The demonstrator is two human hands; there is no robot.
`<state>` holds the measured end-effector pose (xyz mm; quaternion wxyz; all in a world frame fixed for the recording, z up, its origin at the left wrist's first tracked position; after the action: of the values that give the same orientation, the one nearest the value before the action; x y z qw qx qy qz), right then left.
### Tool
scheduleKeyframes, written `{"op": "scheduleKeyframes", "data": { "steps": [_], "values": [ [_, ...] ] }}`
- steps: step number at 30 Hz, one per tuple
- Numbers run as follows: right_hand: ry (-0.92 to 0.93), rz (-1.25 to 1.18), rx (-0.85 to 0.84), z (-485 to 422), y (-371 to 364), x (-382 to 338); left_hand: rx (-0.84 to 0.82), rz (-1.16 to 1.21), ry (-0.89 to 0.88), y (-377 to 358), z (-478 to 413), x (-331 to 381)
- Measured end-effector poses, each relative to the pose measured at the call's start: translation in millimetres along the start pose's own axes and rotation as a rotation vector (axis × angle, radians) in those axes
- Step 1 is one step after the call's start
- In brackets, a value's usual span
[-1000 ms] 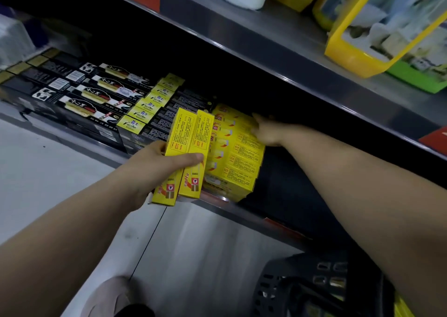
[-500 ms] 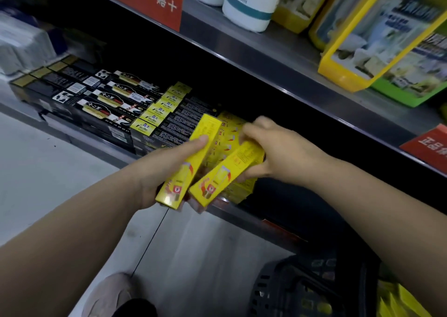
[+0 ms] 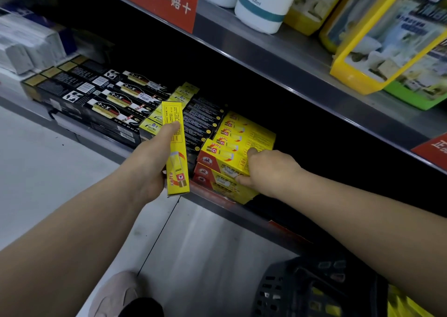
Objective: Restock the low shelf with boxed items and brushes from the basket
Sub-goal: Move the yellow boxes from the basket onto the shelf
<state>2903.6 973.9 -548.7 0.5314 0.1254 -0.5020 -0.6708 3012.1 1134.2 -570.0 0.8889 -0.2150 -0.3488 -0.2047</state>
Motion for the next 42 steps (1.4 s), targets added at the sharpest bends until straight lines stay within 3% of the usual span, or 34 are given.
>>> {"op": "scheduleKeyframes", "data": {
  "steps": [6,8,11,13,15,17,20,22,25,28,34,42],
  "values": [
    [-0.026,0.026,-0.004,9.4,11.0,2.2,-0.047,-0.036,-0.008,-9.7,1.9,-2.5],
    [-0.006,-0.028,0.13,18.2,28.6,5.0,-0.059,-0.105,-0.032,-11.8,5.7,-0.5],
    [0.29,-0.27,0.383,41.1,63.0,-2.7,-0.122,-0.276,-0.084,-16.4,14.6,4.8],
    [0.487,-0.216,0.475,56.3,80.9,-11.5,-0.198,-0.393,-0.119,-23.6,21.8,8.1],
    [0.55,-0.179,0.504,61.7,88.7,-11.7,-0.3,-0.455,-0.119,-31.2,25.5,9.7],
    [0.514,-0.228,0.467,60.4,89.1,0.5,-0.334,-0.359,-0.1,-29.9,23.2,12.2],
    [0.3,-0.429,0.38,52.7,72.5,35.8,-0.165,-0.128,-0.042,-10.1,8.8,11.2],
    [0.117,-0.512,0.319,43.3,54.6,59.2,-0.09,-0.131,0.03,-10.3,5.9,-1.4],
    [-0.029,-0.541,0.178,21.3,27.3,73.0,-0.146,-0.219,0.143,-35.4,6.9,-33.8],
    [-0.01,-0.576,0.024,2.4,7.2,60.7,-0.207,-0.187,0.205,-58.1,4.3,-57.0],
    [0.188,-0.597,-0.187,-0.2,-7.8,34.6,-0.166,-0.098,0.206,-68.2,-8.2,-58.4],
    [0.233,-0.558,-0.149,-3.1,-12.5,33.3,-0.205,-0.161,0.152,-72.9,-8.9,-51.7]
  ]
}}
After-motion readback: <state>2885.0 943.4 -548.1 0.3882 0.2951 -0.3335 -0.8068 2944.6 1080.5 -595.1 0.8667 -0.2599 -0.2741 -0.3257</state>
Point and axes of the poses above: each hand's wrist, its own z-axis away from the middle knuckle, its own y-axis out of the back of the hand, x = y × z, the point moved 6 cm from there along -z, towards the middle knuckle, and after that the axes turned 4 degrees about -x, right-handed, at the moved point
